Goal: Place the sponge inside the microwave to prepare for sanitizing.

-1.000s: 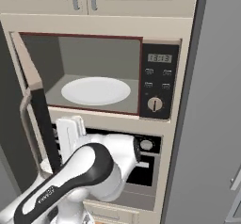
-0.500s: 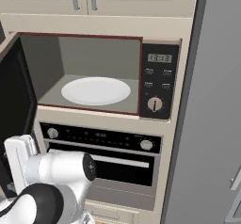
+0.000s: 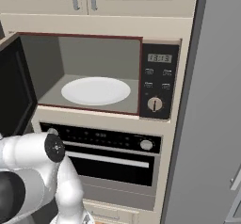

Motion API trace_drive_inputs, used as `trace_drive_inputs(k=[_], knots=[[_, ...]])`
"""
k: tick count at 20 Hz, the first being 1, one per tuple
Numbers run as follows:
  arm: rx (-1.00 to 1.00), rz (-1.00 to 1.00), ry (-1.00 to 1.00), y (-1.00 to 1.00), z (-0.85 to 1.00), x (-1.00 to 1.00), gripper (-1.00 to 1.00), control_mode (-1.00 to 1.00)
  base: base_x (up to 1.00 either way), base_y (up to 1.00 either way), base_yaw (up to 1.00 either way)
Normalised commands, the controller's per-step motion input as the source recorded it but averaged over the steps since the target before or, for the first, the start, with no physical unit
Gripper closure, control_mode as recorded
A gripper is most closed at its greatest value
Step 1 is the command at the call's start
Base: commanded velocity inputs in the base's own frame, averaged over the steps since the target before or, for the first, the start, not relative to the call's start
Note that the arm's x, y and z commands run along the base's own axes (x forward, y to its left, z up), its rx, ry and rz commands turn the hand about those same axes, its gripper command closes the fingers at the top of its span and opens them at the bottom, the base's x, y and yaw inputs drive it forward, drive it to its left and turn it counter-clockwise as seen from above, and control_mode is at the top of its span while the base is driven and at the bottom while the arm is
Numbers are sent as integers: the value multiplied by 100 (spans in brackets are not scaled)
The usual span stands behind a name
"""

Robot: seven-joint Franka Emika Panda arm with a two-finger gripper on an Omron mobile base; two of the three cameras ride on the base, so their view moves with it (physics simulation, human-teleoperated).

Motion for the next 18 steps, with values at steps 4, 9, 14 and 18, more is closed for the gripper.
trace_drive_inputs(k=[4,9,14,18], knots=[[5,0,0,100,-54,-90,-100,-100,0,0,0],[7,0,0,95,-54,-89,-100,-100,0,0,0],[5,0,-2,52,-29,-55,-100,-100,0,0,0],[3,-3,-6,28,-15,-23,-100,-100,0,0,0]])
